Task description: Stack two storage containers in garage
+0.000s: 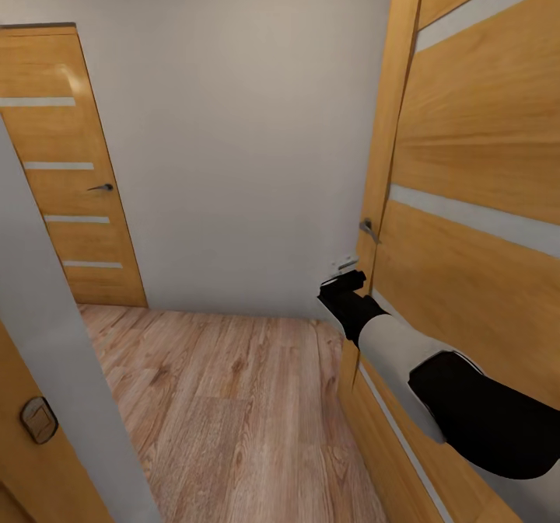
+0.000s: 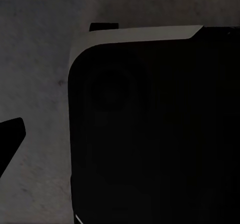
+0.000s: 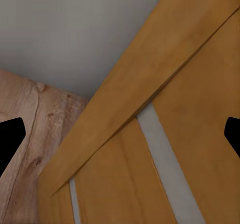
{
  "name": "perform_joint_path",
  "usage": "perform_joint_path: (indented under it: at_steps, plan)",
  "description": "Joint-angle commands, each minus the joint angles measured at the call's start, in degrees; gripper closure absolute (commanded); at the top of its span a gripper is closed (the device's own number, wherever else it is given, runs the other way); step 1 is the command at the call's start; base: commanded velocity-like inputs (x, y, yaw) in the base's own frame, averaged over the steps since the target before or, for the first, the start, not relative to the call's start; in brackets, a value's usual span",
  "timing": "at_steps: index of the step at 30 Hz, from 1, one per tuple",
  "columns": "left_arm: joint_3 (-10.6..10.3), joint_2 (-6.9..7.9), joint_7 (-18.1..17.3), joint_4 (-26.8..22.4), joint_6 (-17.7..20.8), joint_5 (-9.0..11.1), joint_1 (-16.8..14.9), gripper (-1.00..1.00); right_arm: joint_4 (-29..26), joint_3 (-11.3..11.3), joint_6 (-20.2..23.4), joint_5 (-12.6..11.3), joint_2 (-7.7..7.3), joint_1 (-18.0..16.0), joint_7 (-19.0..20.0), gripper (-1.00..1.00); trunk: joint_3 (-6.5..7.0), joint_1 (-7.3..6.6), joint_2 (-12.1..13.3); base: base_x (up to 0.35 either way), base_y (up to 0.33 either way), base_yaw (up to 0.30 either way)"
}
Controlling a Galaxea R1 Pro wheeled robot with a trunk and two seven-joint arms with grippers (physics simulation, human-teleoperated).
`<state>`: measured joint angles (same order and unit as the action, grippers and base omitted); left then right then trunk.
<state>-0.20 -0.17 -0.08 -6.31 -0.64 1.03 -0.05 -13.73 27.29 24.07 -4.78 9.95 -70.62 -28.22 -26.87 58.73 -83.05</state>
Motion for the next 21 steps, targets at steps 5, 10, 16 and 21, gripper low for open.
perform_joint_path:
  at_steps: [5, 10, 16, 21]
  plan:
    - [-0.02, 0.00, -0.01, -0.04, -0.08, 0.11, 0.00, -1.00, -0.07, 0.48, 0.36, -0.42, -0.02, -0.04, -0.37, -1.00, -0.06, 0.00, -0.03, 0.000, 0.000, 0.000]
    - [0.00, 0.00, -0.01, -0.06, -0.07, 0.11, 0.01, -1.00, -0.07, 0.48, 0.36, -0.40, -0.02, -0.05, -0.37, -1.00, -0.06, 0.00, -0.03, 0.000, 0.000, 0.000]
    - [0.01, 0.00, -0.01, -0.02, -0.07, 0.11, -0.02, -1.00, -0.07, 0.48, 0.36, -0.38, 0.02, -0.04, -0.72, -1.00, -0.06, 0.00, -0.03, 0.000, 0.000, 0.000]
    - [-0.05, 0.00, -0.01, -0.04, -0.07, 0.07, -0.02, -1.00, -0.07, 0.48, 0.36, -0.33, 0.04, -0.06, -0.78, -1.00, -0.06, 0.00, -0.03, 0.000, 0.000, 0.000]
